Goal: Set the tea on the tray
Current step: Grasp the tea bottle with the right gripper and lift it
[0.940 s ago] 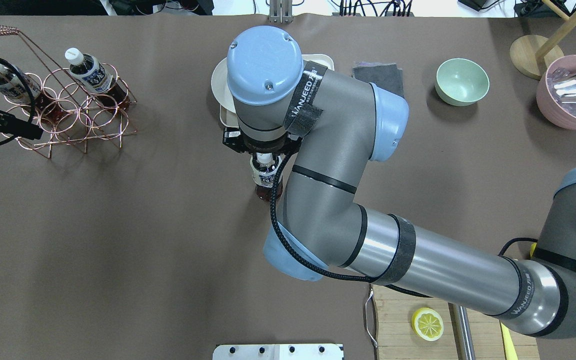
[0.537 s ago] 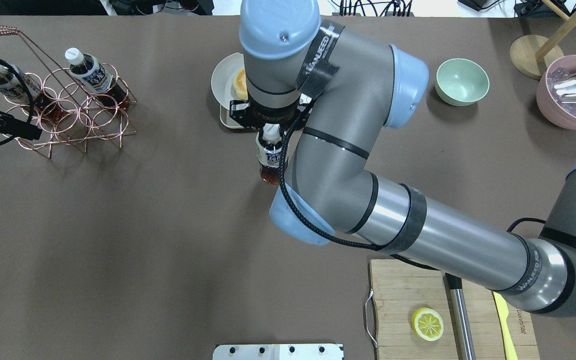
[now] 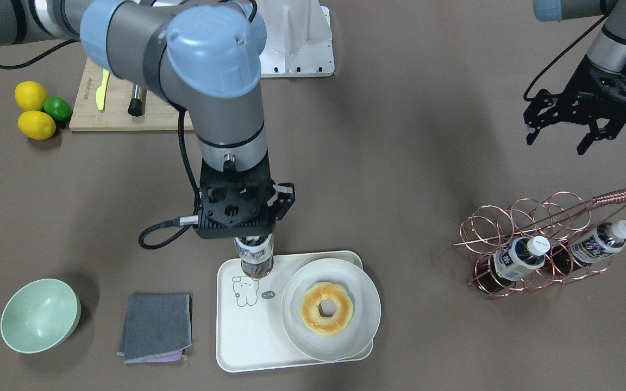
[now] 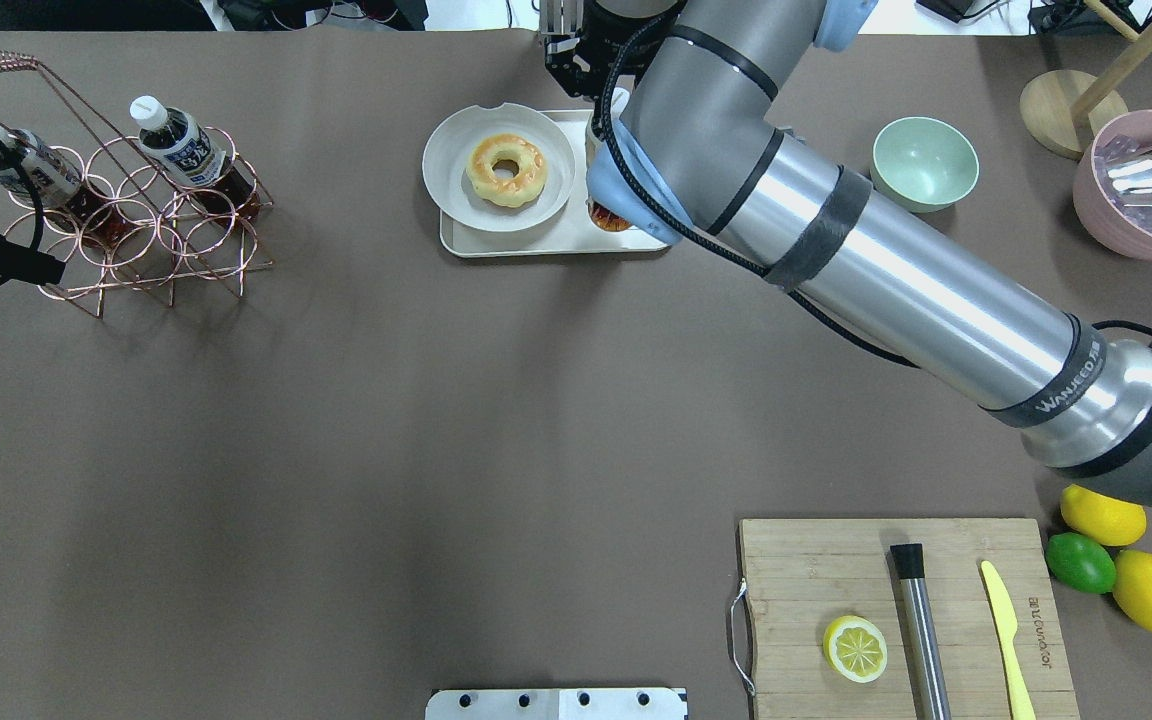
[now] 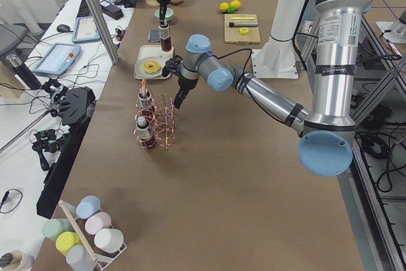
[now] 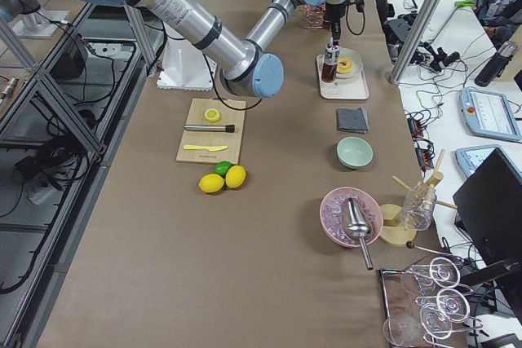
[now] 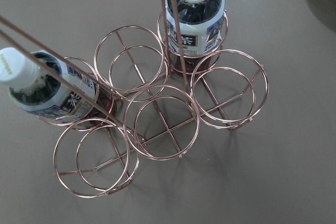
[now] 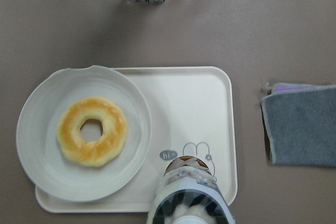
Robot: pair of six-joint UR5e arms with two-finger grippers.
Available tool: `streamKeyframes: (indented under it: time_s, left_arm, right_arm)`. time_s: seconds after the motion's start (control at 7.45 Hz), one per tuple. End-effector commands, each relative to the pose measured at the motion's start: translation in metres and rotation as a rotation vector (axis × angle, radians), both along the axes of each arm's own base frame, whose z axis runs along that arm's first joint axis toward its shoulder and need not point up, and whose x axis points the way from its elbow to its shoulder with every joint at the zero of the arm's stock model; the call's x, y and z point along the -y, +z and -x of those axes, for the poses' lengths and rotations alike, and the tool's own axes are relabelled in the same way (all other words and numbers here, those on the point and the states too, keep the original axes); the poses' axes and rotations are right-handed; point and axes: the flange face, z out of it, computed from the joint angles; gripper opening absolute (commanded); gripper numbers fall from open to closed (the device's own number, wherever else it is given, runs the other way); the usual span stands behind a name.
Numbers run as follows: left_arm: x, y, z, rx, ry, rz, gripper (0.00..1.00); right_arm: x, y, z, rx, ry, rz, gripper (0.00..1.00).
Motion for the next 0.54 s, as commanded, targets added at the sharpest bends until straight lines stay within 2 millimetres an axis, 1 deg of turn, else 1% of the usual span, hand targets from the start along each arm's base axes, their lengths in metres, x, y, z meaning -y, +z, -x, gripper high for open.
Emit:
streamKeyframes:
  time_s: [0.0, 0.13, 0.4]
  left_arm:
    - [-0.004, -0.006, 0.004, -0.029, -0.038, 0.013, 0.97]
    - [-0.004, -0.007, 0.002, -0.037, -0.047, 0.022, 0.97]
    - [-0.004, -0.007, 0.001, -0.037, -0.045, 0.020, 0.97]
  right_arm:
    - [0.067, 0.035, 0.001, -0.024, -0.008, -0.015, 0.00]
    - [0.072, 0.042, 0.001, -0.035, -0.022, -0.024, 0.00]
    - [0.074, 0.045, 0.004, -0.028, -0.025, -0.031, 0.00]
